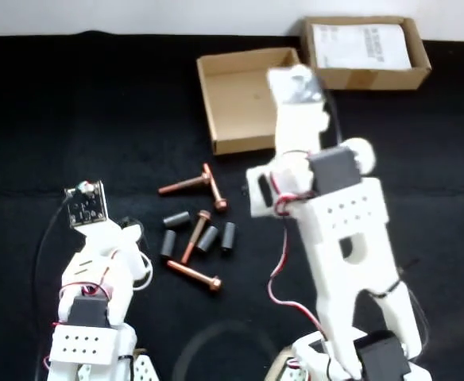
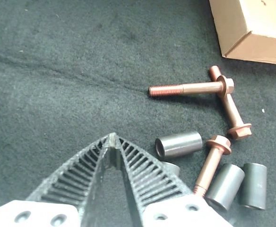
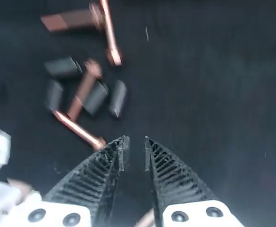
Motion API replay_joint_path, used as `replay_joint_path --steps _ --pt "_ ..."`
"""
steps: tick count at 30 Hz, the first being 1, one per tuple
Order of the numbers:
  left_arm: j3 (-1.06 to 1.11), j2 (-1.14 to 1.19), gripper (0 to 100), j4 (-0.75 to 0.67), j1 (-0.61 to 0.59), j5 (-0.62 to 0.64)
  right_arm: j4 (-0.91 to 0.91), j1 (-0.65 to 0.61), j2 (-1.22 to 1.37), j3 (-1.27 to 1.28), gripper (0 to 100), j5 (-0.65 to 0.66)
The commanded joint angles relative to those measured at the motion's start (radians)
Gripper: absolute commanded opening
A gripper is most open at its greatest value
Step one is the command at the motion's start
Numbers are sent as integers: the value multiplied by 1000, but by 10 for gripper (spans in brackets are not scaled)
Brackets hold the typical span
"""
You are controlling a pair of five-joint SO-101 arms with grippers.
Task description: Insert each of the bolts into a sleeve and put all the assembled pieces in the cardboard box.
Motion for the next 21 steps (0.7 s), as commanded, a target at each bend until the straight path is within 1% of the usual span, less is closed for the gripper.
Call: replay_joint_path --steps 1,4,7,13,16,21 --pt "25 -4 10 2 7 0 -93 -7 -39 231 51 2" --pt "25 -5 10 2 7 0 -216 -8 -39 395 51 0" --pt "25 -7 10 3 7 0 -351 -8 -41 506 51 -8" --pt "25 -7 10 3 7 0 -633 -22 -41 622 51 -219" --pt "25 -7 10 3 7 0 -750 -71 -41 679 51 -304" --pt "25 -7 10 3 7 -2 -901 -159 -41 766 51 -371"
